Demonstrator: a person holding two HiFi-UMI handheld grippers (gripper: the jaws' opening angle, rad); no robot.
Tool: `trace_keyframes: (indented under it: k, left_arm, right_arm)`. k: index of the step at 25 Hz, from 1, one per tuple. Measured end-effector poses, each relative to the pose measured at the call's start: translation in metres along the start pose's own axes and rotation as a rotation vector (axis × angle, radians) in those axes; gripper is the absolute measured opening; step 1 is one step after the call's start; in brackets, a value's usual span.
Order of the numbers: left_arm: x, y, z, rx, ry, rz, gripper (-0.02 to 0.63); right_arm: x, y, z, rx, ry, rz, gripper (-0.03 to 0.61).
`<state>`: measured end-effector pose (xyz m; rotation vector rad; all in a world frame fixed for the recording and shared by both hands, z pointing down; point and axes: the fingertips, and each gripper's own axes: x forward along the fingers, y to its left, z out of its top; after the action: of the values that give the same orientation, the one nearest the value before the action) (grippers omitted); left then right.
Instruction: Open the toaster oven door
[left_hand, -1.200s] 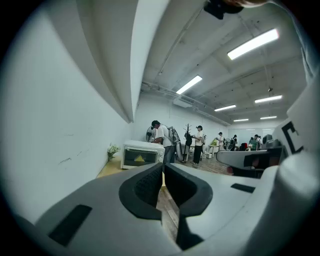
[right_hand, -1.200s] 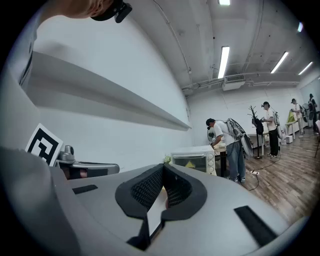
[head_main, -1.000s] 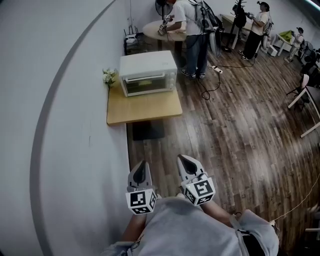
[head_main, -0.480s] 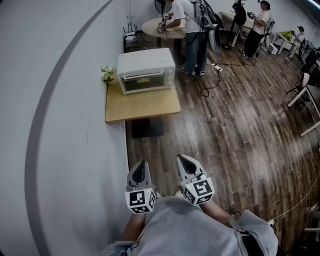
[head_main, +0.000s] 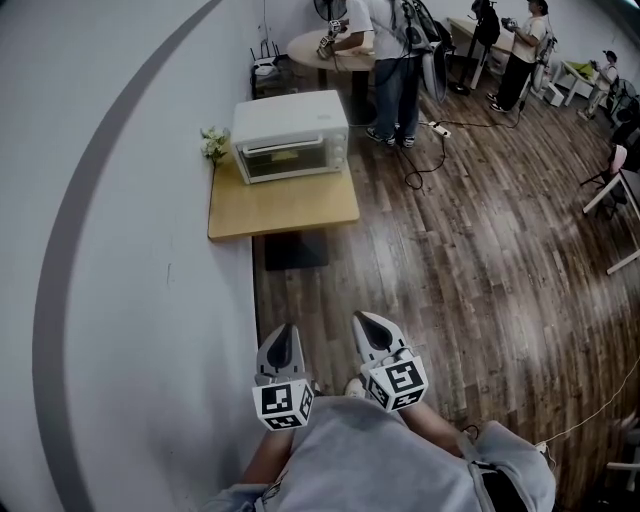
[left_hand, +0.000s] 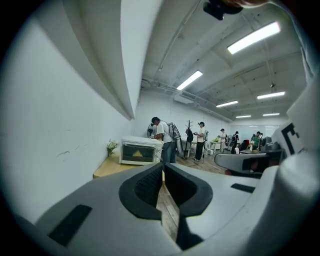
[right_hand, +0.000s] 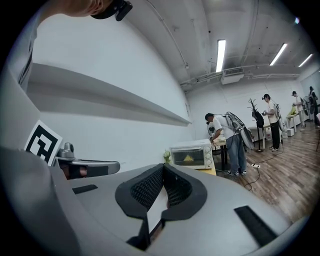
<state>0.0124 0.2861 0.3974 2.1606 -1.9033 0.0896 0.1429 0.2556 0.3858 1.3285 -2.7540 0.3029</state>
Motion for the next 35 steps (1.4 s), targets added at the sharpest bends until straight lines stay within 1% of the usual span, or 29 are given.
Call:
trace_keyframes:
  k: [5, 12, 18, 24, 28, 35]
  left_arm:
    - [0.004, -0.007, -0.011, 0.001, 0.028, 0.005, 0.014]
    - [0.023, 0.006, -0.005, 0.000, 0.036, 0.010, 0.014]
    - [0.059, 0.038, 0.004, -0.003, 0.036, -0.006, 0.014]
    - [0.101, 0.070, 0.026, 0.011, 0.007, -0.041, 0.014]
    - [0.119, 0.088, 0.038, 0.013, -0.003, -0.061, 0.014]
    - [0.142, 0.111, 0.036, 0.012, 0.024, -0.078, 0.014]
  right_arm:
    - [0.002, -0.010, -0.009, 0.014, 0.021, 0.003, -0.002]
    - [0.026, -0.017, -0.007, 0.021, 0.030, 0.001, -0.002]
    - [0.070, -0.025, 0.003, 0.006, 0.022, -0.030, -0.002]
    - [0.116, -0.029, 0.018, -0.008, 0.002, -0.070, -0.002]
    - [0.137, -0.028, 0.025, -0.010, -0.008, -0.096, -0.002]
    - [0.159, -0.031, 0.024, -0.010, 0.001, -0.132, -0.002]
